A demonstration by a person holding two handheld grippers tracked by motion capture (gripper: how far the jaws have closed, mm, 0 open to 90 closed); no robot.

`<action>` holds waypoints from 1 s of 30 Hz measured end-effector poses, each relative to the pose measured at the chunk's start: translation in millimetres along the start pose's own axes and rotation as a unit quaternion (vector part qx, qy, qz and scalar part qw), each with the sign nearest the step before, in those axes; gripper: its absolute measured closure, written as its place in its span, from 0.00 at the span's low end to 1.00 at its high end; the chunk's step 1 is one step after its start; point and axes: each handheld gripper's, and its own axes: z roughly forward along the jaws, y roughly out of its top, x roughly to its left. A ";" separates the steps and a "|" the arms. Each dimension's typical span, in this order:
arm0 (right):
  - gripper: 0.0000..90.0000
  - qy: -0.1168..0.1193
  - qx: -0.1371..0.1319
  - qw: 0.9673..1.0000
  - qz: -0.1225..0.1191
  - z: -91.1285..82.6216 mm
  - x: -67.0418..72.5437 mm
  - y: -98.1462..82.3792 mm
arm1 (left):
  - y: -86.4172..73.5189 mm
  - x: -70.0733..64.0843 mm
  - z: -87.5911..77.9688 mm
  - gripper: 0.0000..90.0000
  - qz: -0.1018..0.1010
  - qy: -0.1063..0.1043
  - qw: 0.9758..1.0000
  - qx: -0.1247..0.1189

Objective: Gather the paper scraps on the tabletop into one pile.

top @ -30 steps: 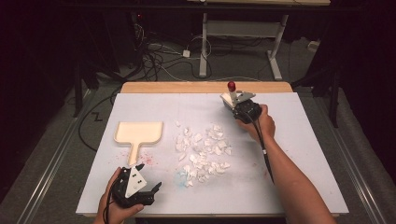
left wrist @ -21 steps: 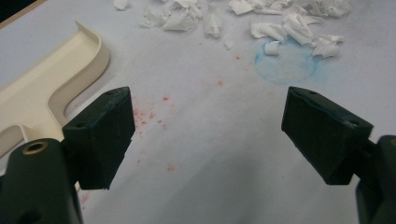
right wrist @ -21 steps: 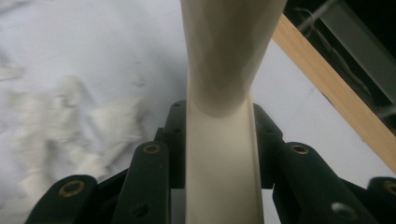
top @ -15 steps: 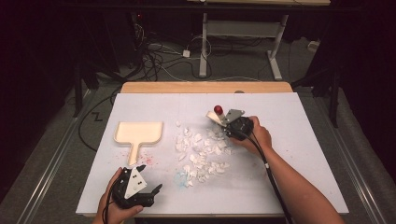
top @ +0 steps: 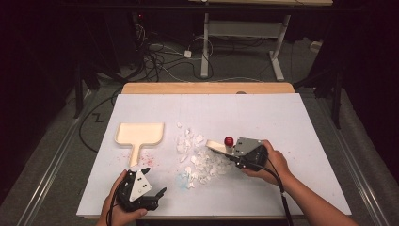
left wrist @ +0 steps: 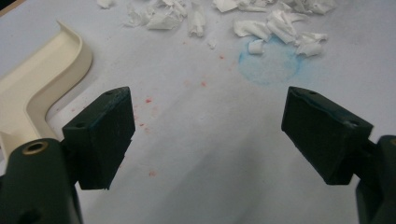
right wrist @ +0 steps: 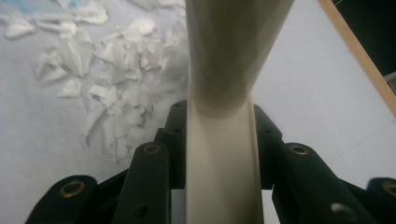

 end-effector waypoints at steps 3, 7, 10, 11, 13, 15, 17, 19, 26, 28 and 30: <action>0.76 -0.006 -0.017 1.000 0.009 -8.8 -5.5 1.7 | 0.2 0.3 -0.2 0.18 0.004 0.007 1.000 0.005; 0.76 -0.020 -0.029 0.999 0.010 -11.6 -14.7 8.5 | -0.2 2.9 -2.7 0.18 -0.006 0.010 1.000 -0.002; 0.76 -0.033 -0.034 0.999 0.010 -8.8 -25.8 17.5 | -1.1 5.1 -3.1 0.18 -0.004 0.013 1.000 -0.003; 0.76 -0.033 -0.034 0.999 0.010 -8.8 -25.8 17.5 | -1.4 5.5 -3.0 0.18 -0.003 0.012 1.000 -0.002; 0.75 -0.043 -0.036 0.998 0.017 0.9 -40.2 28.6 | -1.6 5.5 -2.2 0.18 -0.003 0.012 1.000 0.000; 0.76 -0.046 -0.032 0.998 0.015 10.8 -49.5 37.4 | -1.5 5.5 -2.2 0.18 -0.003 0.011 1.000 -0.002; 0.76 -0.054 -0.035 0.998 0.013 22.5 -56.6 46.3 | -1.2 6.0 -2.3 0.18 -0.005 0.010 1.000 -0.005; 0.76 -0.046 -0.036 0.998 0.012 39.8 -64.5 58.4 | -1.3 5.2 -1.9 0.18 -0.009 0.006 1.000 -0.002; 0.76 -0.054 -0.014 0.998 0.000 98.5 -73.9 90.6 | -1.8 3.6 1.0 0.18 -0.008 -0.007 1.000 -0.001; 0.76 -0.058 -0.001 0.998 -0.004 114.2 -72.9 95.8 | -1.8 3.1 1.2 0.18 -0.003 -0.009 1.000 0.003; 0.76 -0.056 0.004 0.998 -0.002 121.8 -71.5 98.1 | -1.7 2.3 -0.1 0.18 -0.003 -0.011 1.000 0.000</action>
